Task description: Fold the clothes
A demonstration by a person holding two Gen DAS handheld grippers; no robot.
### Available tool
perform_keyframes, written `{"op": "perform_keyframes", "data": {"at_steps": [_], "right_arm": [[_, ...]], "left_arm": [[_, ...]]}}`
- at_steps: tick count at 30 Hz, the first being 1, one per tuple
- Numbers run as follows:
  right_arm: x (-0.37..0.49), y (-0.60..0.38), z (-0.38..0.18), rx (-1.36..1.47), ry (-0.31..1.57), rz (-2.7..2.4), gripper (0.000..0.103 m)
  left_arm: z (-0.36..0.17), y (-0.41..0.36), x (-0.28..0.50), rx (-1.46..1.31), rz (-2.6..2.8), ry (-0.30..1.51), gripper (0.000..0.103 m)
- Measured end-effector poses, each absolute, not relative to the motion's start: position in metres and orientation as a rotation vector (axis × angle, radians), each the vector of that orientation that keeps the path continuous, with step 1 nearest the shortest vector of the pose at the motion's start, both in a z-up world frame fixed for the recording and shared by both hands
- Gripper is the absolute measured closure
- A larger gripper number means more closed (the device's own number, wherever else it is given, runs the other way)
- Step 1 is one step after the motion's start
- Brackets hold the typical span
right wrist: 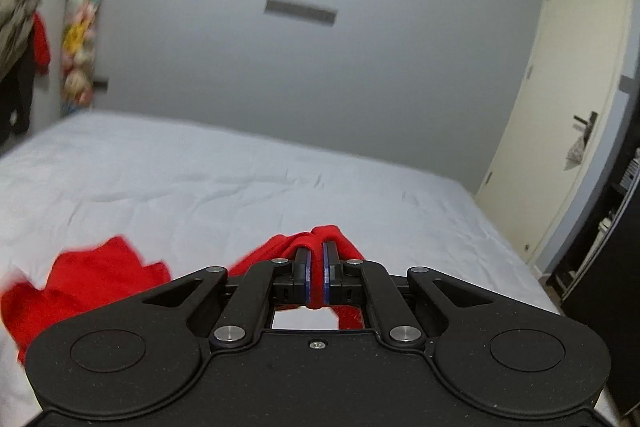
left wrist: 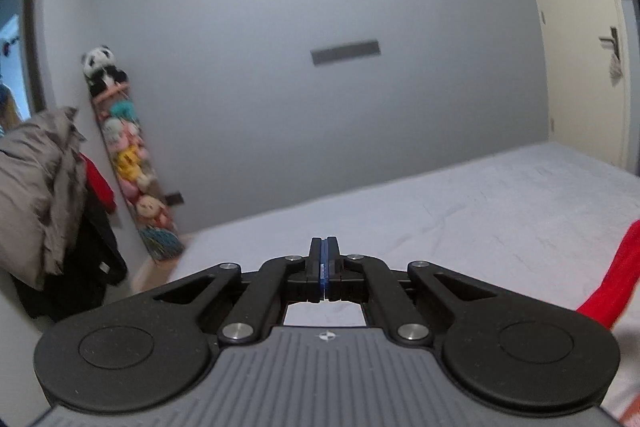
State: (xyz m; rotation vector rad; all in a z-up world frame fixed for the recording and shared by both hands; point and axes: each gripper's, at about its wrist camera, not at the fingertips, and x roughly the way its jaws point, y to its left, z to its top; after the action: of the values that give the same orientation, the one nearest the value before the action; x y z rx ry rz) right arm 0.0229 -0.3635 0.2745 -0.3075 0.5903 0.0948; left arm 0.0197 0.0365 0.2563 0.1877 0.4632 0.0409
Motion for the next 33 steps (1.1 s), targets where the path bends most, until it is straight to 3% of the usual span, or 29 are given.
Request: {"op": "perform_keyframes", "data": {"at_steps": [9,12,14,17,19,20,27,33], "right_arm": [[0.026,-0.358,0.232,-0.33,0.75,0.154,0.089],[0.023,-0.353,0.22,-0.342,0.8,0.194,0.077],[0.028,-0.347,0.212,-0.343,0.824,0.224,0.076],[0.033,-0.335,0.199,-0.358,0.857,0.259,0.074],[0.041,-0.325,0.186,-0.396,0.909,0.268,0.059],[0.046,-0.321,0.178,-0.437,0.964,0.253,0.057],[0.068,-0.319,0.132,-0.634,1.173,0.231,0.057],[0.067,-0.332,0.118,-0.583,1.327,0.396,0.057]], "left_arm": [[0.158,0.036,0.036,0.203,-0.1,0.715,0.102],[0.13,0.035,0.044,0.226,-0.146,0.777,0.089],[0.108,0.032,0.048,0.261,-0.189,0.819,0.079],[0.081,0.026,0.051,0.342,-0.248,0.868,0.073],[0.061,0.01,0.043,0.416,-0.283,0.887,0.072],[0.053,0.003,0.04,0.452,-0.298,0.895,0.072],[-0.002,-0.008,0.046,0.564,-0.381,0.945,0.072],[-0.018,-0.004,0.056,0.569,-0.413,0.973,0.066]]}}
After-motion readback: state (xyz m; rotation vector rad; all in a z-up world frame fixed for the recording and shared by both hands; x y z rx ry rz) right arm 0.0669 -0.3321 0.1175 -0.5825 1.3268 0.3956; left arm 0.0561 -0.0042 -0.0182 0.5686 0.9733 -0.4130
